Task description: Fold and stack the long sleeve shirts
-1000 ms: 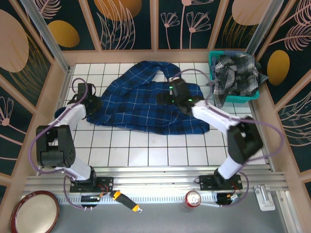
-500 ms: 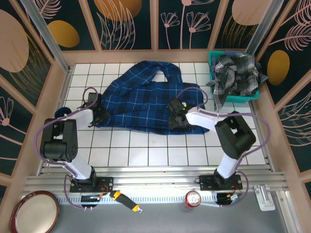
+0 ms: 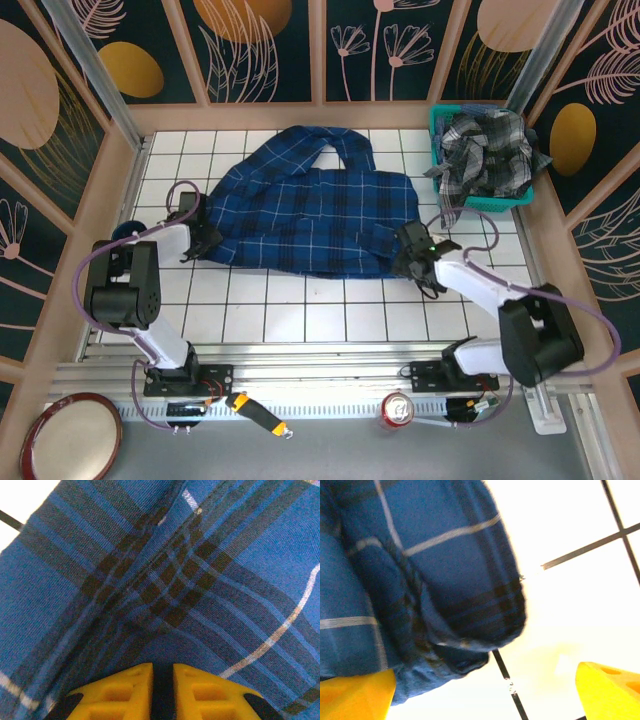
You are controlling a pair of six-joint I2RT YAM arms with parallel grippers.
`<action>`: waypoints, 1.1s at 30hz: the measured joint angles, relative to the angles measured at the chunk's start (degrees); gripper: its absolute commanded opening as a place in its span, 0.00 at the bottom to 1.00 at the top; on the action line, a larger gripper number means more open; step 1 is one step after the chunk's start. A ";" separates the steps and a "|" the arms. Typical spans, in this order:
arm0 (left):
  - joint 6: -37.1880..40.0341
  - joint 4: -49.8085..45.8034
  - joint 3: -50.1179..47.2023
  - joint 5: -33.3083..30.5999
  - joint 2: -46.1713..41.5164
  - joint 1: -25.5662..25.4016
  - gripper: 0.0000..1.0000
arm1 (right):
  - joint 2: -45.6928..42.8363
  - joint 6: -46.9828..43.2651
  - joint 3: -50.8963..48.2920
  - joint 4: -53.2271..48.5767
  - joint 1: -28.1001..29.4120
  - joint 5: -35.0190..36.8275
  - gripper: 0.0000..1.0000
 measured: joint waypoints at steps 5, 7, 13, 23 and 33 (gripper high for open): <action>0.00 -0.04 0.02 -0.96 0.00 0.48 0.20 | -7.89 0.92 -1.03 0.33 -3.96 -0.15 0.93; 0.00 -0.15 0.04 -0.98 0.00 0.57 0.21 | -8.76 0.66 -1.01 0.48 -4.63 -0.26 0.93; 0.00 -1.81 1.11 -0.90 -0.96 0.61 0.27 | -3.63 -4.17 3.41 5.20 6.95 -1.68 0.96; 0.00 -2.60 3.41 -0.48 -3.72 0.61 0.28 | 14.10 -8.83 9.75 7.17 8.70 1.70 0.96; 0.02 -2.78 3.41 -0.90 -1.79 0.61 0.28 | 7.37 -8.48 4.22 6.88 -0.44 3.19 0.94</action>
